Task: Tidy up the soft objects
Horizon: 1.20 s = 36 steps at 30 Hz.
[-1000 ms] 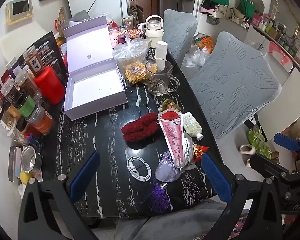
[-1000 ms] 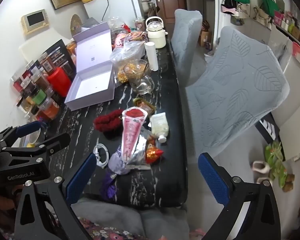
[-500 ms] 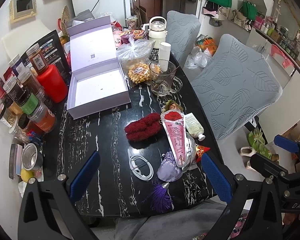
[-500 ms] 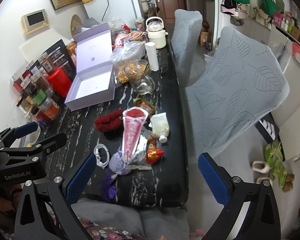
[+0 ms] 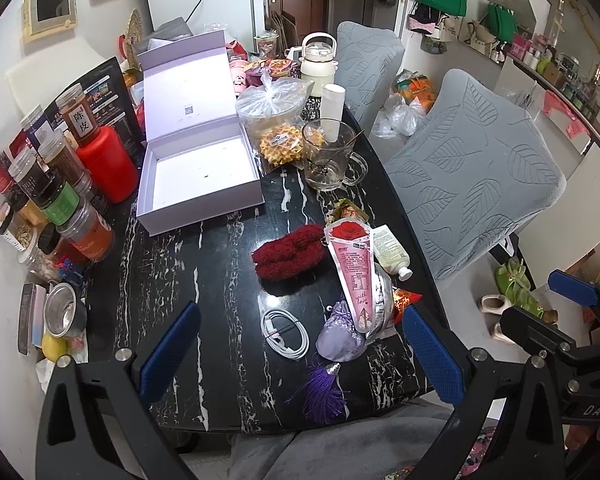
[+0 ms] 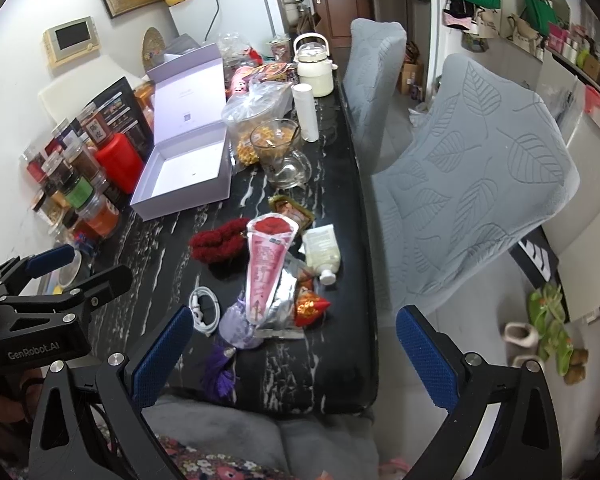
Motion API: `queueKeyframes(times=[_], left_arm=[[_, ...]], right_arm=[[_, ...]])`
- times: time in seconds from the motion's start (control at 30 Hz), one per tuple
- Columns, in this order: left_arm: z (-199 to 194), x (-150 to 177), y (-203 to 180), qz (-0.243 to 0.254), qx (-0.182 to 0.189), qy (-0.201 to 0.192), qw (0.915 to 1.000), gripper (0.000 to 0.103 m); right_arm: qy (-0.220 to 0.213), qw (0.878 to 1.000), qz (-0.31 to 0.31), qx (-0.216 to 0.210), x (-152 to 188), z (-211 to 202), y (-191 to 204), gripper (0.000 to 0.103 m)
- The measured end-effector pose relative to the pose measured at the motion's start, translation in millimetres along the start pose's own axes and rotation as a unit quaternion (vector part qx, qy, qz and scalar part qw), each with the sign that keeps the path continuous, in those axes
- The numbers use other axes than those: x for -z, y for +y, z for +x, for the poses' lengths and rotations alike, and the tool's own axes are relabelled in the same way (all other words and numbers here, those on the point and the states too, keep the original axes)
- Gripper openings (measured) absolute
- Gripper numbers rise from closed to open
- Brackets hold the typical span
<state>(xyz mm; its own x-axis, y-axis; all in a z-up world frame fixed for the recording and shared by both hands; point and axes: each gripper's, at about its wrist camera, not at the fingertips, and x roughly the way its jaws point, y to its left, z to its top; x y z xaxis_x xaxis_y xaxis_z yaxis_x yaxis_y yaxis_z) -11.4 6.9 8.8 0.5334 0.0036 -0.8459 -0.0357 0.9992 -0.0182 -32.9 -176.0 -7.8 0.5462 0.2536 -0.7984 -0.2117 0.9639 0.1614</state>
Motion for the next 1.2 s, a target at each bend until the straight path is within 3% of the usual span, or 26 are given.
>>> queueKeyframes(times=[1.2], left_arm=[[0.8, 0.5, 2.2, -0.001, 0.000, 0.003, 1.0000, 0.103]], right_arm=[[0.002, 1.000, 0.000, 0.000, -2.0, 2.2, -0.2, 0.103]])
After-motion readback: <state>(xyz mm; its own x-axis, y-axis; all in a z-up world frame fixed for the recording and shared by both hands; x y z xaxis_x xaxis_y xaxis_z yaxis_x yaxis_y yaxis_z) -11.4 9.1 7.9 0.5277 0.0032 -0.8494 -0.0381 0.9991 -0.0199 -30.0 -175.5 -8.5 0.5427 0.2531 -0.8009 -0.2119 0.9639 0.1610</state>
